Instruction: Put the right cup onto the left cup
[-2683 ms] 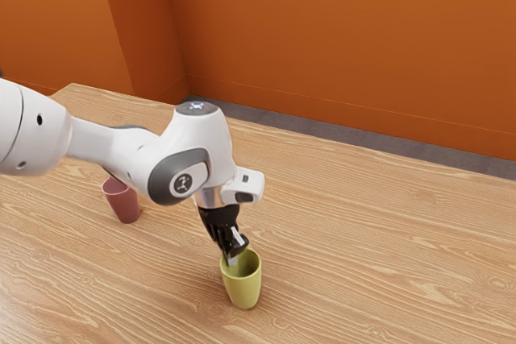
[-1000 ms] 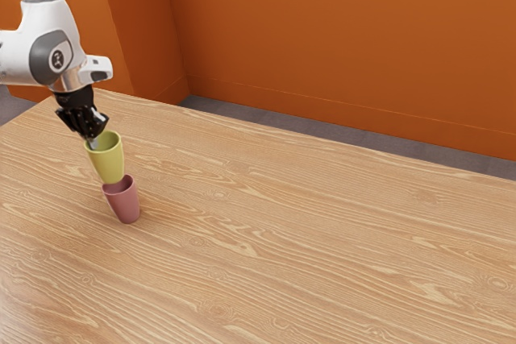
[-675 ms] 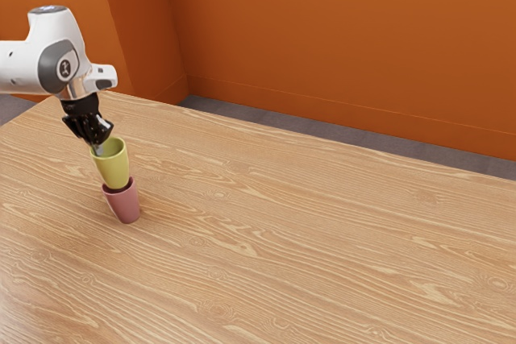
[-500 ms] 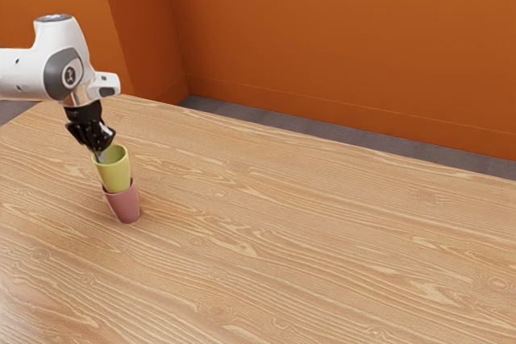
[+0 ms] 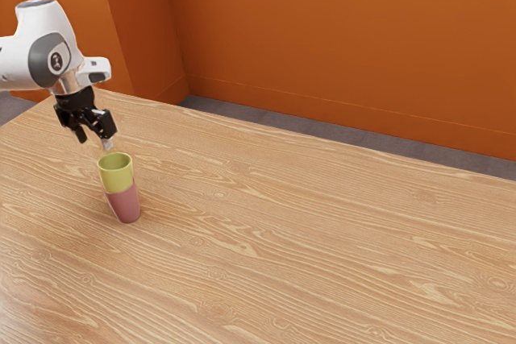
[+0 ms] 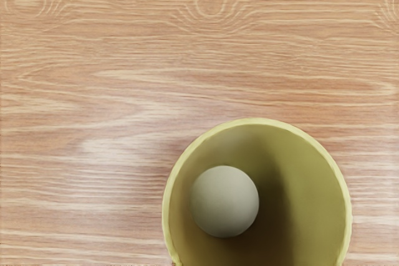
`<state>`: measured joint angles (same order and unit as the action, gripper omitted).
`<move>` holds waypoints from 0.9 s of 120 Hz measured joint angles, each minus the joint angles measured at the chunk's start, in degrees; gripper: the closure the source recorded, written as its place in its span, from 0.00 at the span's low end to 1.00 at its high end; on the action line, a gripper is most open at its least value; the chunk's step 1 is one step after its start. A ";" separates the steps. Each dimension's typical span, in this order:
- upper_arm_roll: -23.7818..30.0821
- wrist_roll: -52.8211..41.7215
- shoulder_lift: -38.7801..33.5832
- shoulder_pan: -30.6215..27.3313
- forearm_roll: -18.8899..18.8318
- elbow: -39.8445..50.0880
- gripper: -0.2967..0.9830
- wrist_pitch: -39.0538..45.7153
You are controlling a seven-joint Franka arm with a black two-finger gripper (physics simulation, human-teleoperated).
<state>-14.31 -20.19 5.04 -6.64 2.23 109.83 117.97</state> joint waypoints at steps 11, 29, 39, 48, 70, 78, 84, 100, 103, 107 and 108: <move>0.35 -0.19 -1.71 0.62 0.03 0.11 0.30 -2.24; 1.24 -0.43 -2.68 4.36 -0.24 -0.31 0.26 -6.14; 3.66 -0.53 -2.51 5.82 -0.35 -1.20 0.25 -7.75; 6.13 -0.56 -1.47 6.97 -0.40 -4.21 0.25 -9.39; 9.85 -0.50 1.90 7.53 0.00 -15.32 0.24 -14.52; 10.77 -0.16 2.23 7.33 0.06 -18.26 0.24 -16.37; 11.08 0.09 2.21 7.34 0.09 -19.76 0.24 -17.41; 11.94 0.60 1.90 7.31 0.12 -20.85 0.23 -19.19; 11.96 0.69 1.88 7.31 0.14 -20.89 0.23 -19.40; 11.96 0.79 1.87 7.29 0.16 -20.96 0.23 -19.65; 11.95 0.81 1.87 7.28 0.17 -20.97 0.23 -19.70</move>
<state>-2.35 -19.38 6.90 0.64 2.39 88.86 98.27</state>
